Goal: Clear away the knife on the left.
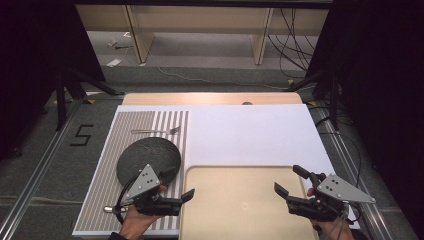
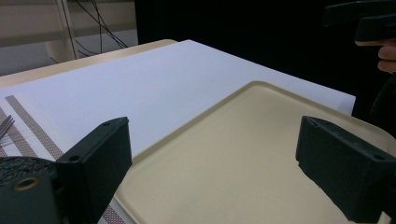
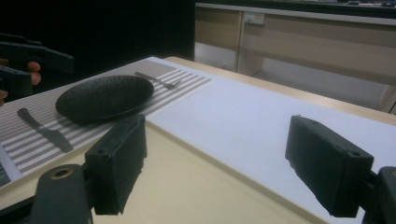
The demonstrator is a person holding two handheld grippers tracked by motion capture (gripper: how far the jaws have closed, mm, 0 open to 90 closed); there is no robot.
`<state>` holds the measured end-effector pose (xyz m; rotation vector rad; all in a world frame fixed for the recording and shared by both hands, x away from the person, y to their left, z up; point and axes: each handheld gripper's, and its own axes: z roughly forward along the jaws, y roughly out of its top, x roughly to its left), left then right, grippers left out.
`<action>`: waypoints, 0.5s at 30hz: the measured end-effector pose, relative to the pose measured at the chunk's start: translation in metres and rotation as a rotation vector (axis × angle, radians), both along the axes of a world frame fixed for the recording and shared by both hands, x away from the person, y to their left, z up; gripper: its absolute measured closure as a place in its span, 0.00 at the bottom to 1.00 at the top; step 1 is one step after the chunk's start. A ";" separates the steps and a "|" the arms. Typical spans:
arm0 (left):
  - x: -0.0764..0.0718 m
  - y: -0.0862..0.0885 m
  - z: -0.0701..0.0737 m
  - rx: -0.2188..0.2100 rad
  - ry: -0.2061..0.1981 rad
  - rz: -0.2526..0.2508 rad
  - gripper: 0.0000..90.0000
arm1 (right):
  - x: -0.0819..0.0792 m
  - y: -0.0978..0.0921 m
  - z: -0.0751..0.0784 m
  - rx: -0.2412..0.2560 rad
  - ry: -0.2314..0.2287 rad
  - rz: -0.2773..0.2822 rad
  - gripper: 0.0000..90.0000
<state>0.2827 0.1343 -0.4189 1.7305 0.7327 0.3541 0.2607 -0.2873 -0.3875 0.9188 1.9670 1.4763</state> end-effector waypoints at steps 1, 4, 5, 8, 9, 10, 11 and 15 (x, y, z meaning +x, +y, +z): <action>0.000 -0.001 0.000 0.001 0.001 -0.001 0.11 | 0.000 0.000 0.000 0.000 0.000 0.000 0.24; 0.000 -0.001 0.000 0.003 0.003 -0.005 0.11 | 0.000 0.000 0.000 -0.001 0.001 0.001 0.24; 0.000 -0.001 0.000 0.004 0.003 -0.006 0.11 | 0.000 0.000 0.000 -0.001 0.001 0.002 0.24; 0.000 -0.001 0.000 0.009 0.002 -0.008 0.11 | 0.000 0.000 0.000 -0.002 0.003 0.003 0.24; 0.000 -0.001 0.000 0.011 0.002 -0.008 0.11 | 0.000 0.000 0.000 -0.003 0.003 0.004 0.24; 0.000 -0.001 0.001 0.011 0.003 -0.007 0.11 | 0.000 0.000 0.000 -0.003 0.004 0.004 0.24; 0.000 -0.001 0.001 0.009 0.006 -0.006 0.11 | 0.000 0.000 0.000 -0.002 0.004 0.004 0.24; 0.001 -0.001 0.001 0.012 0.011 -0.006 0.11 | 0.000 0.001 0.000 -0.004 0.002 0.006 0.24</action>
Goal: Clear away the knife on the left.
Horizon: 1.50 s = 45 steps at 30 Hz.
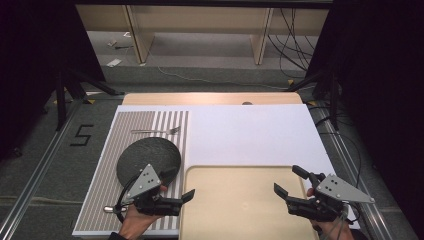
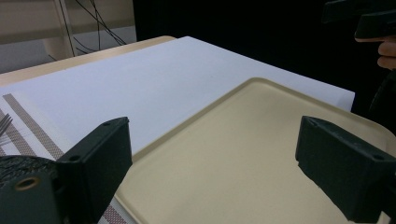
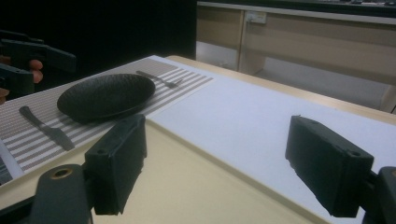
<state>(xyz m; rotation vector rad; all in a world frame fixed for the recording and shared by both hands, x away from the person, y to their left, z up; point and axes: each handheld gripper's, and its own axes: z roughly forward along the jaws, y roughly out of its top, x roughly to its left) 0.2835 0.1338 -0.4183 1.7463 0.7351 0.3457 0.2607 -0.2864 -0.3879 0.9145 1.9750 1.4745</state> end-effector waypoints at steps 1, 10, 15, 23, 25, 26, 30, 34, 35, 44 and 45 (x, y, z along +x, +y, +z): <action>0.000 0.000 0.000 0.002 -0.002 0.001 0.11 | 0.000 0.000 0.000 0.000 0.000 0.001 0.24; 0.002 0.003 0.002 -0.007 0.028 -0.012 0.11 | 0.000 0.000 0.000 -0.003 -0.001 0.002 0.24; 0.004 0.002 0.002 0.036 0.063 -0.051 0.11 | 0.000 0.000 0.000 -0.005 -0.001 0.005 0.24; 0.009 0.008 0.003 0.118 0.134 -0.089 0.13 | 0.000 0.000 0.000 -0.007 0.002 0.004 0.24; 0.008 0.009 0.004 0.149 0.134 -0.090 0.14 | 0.000 0.000 0.000 -0.010 0.001 0.005 0.24; 0.008 0.009 0.004 0.149 0.134 -0.090 0.15 | 0.000 0.000 0.000 -0.009 0.002 0.005 0.24; 0.008 0.011 0.006 0.206 0.129 -0.086 0.16 | 0.000 0.001 -0.001 -0.010 0.003 0.006 0.24; 0.009 0.012 0.006 0.289 0.159 -0.106 0.16 | 0.001 0.001 -0.001 -0.010 0.004 0.004 0.24; 0.008 0.011 0.006 0.318 0.163 -0.112 0.16 | 0.001 0.001 -0.001 -0.012 0.006 0.003 0.24; 0.010 0.018 0.005 0.463 0.212 -0.103 0.17 | 0.001 0.001 -0.001 -0.012 0.007 0.003 0.24; 0.011 0.019 0.005 0.476 0.222 -0.102 0.17 | 0.001 0.001 -0.002 -0.010 0.007 0.003 0.24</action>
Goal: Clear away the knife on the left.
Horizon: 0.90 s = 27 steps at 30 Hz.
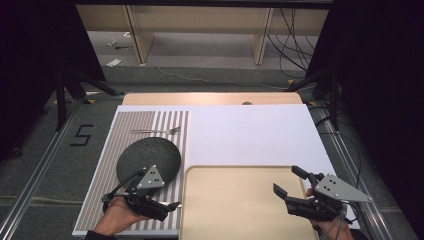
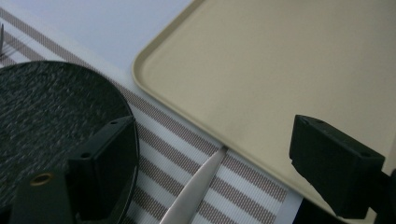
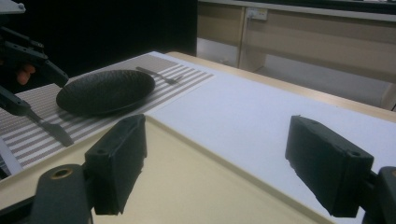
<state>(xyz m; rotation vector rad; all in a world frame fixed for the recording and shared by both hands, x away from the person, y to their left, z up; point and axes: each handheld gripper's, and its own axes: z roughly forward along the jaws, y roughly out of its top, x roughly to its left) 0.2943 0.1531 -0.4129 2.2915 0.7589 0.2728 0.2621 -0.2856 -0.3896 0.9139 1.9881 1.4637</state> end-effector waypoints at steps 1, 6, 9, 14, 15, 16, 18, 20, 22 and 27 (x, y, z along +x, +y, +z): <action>0.000 0.002 0.000 0.030 0.009 0.002 0.17 | 0.000 0.000 0.000 -0.001 -0.001 0.000 0.24; 0.001 0.005 -0.004 0.057 0.033 0.003 0.17 | 0.000 0.000 0.000 -0.002 -0.001 -0.001 0.24; 0.002 0.006 -0.007 0.083 0.042 0.003 0.17 | 0.000 0.000 0.000 -0.002 0.000 -0.001 0.24; 0.004 0.013 -0.007 0.106 0.067 0.001 0.17 | 0.000 -0.001 0.000 0.000 0.002 -0.001 0.24; 0.003 0.015 -0.008 0.116 0.070 0.003 0.17 | 0.000 -0.001 0.000 0.000 0.003 -0.002 0.24; 0.004 0.016 -0.009 0.134 0.071 0.000 0.17 | 0.000 0.000 0.000 0.000 0.003 -0.001 0.24; 0.004 0.019 -0.010 0.162 0.089 -0.001 0.17 | 0.000 0.000 0.000 -0.001 0.002 -0.001 0.24; 0.004 0.022 -0.011 0.187 0.108 -0.010 0.17 | 0.000 0.000 0.000 -0.001 0.002 -0.002 0.24; 0.003 0.025 -0.011 0.201 0.112 -0.012 0.18 | 0.001 0.000 0.000 -0.001 0.002 -0.003 0.24; 0.001 0.032 -0.014 0.264 0.151 -0.019 0.18 | 0.001 -0.001 0.000 0.000 0.004 -0.004 0.24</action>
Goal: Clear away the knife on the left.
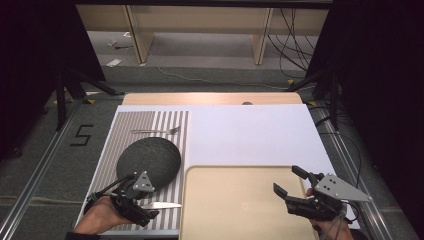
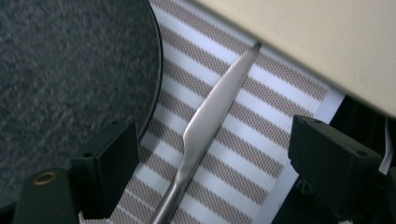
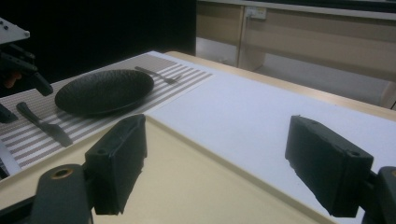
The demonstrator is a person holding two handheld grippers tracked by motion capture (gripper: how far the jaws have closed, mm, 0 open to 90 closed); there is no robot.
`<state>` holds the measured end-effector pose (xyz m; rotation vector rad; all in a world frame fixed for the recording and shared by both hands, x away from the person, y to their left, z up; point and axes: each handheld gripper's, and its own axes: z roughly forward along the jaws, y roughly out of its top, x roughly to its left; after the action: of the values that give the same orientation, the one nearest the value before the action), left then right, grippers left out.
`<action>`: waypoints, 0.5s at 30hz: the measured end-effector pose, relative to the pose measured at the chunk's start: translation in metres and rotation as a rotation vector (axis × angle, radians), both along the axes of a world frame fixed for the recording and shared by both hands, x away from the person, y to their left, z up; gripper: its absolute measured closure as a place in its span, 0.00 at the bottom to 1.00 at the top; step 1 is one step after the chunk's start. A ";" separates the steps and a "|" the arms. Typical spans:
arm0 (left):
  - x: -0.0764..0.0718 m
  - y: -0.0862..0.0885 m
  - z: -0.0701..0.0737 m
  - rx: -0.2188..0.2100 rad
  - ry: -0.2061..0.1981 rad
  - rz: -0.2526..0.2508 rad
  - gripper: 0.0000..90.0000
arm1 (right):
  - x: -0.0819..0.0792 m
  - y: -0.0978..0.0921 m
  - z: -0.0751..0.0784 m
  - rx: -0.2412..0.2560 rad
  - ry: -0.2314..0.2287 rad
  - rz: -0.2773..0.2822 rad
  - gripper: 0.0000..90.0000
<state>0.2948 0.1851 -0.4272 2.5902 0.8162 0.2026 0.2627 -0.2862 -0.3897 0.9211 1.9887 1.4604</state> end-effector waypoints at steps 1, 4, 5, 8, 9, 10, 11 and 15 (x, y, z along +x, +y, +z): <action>0.000 0.000 0.000 0.000 0.000 0.000 0.18 | 0.000 0.000 0.000 0.000 0.000 0.000 0.24; -0.002 0.002 -0.004 0.039 0.034 -0.003 0.19 | 0.000 0.000 0.000 0.001 0.000 -0.001 0.24; -0.002 0.002 -0.004 0.039 0.034 -0.003 0.19 | 0.000 0.000 0.000 0.001 0.000 -0.002 0.24; -0.001 0.007 -0.012 0.082 0.063 0.013 0.19 | 0.000 0.000 0.000 0.000 0.000 -0.001 0.24; -0.001 0.007 -0.012 0.082 0.063 0.013 0.19 | 0.000 0.000 0.000 0.000 0.000 -0.001 0.24; 0.000 0.008 -0.014 0.088 0.070 0.014 0.19 | 0.000 0.000 0.000 0.001 0.001 -0.001 0.24; 0.001 0.010 -0.016 0.097 0.077 0.014 0.19 | 0.000 0.000 0.000 -0.001 0.002 -0.001 0.24; 0.004 0.014 -0.022 0.133 0.099 0.024 0.21 | 0.000 0.000 0.000 -0.001 0.002 -0.001 0.24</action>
<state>0.2989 0.1992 -0.4493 2.7346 0.8973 0.1416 0.2631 -0.2864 -0.3898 0.9236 1.9900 1.4581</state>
